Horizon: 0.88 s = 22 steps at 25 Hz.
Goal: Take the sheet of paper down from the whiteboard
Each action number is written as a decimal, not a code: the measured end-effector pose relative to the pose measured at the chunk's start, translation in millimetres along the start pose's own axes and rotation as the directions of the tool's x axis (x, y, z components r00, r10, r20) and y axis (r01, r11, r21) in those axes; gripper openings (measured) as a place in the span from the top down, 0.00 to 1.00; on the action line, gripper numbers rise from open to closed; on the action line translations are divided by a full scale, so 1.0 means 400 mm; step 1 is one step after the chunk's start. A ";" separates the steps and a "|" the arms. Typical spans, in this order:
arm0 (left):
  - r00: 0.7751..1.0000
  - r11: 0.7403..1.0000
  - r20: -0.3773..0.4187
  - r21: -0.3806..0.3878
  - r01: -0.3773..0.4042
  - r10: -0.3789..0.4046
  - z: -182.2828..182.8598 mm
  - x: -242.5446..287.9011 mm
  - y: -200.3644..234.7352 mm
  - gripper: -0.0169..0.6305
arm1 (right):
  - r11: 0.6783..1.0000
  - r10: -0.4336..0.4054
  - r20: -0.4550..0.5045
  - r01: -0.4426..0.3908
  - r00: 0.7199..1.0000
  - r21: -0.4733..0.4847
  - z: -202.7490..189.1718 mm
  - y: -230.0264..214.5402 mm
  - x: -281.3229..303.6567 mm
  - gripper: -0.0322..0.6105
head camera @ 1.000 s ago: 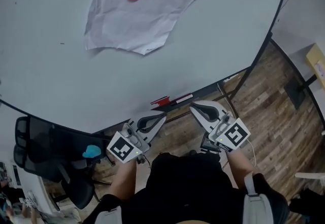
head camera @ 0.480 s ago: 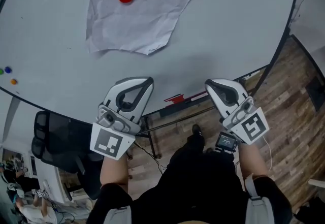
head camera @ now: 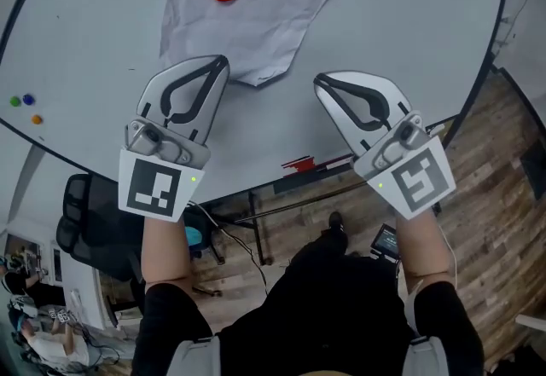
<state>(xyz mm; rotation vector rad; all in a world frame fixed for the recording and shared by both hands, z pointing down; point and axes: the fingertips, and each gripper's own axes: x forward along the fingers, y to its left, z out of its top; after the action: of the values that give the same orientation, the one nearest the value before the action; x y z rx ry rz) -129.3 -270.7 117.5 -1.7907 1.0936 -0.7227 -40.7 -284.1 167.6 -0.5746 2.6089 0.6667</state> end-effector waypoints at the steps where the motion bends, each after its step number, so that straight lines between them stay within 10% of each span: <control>1: 1.000 1.000 -0.012 0.008 -0.003 0.003 -0.002 0.003 0.012 0.95 | 1.000 0.002 -0.001 -0.002 1.000 -0.014 0.007 -0.004 0.012 0.92; 13: 0.992 0.966 -0.059 0.240 -0.093 0.110 0.035 0.074 0.115 0.93 | 0.991 -0.086 0.093 0.094 0.992 -0.090 0.134 -0.100 0.069 0.92; 22: 0.993 0.967 -0.101 0.250 -0.036 0.064 0.017 0.127 0.132 0.76 | 0.985 -0.126 0.117 0.138 0.985 -0.106 0.161 -0.118 0.090 0.92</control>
<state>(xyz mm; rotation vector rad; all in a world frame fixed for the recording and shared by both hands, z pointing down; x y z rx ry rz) -121.3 -324.9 68.4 -1.5212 1.0646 -0.8940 -31.9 -298.9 81.7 -0.7177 2.4193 0.7841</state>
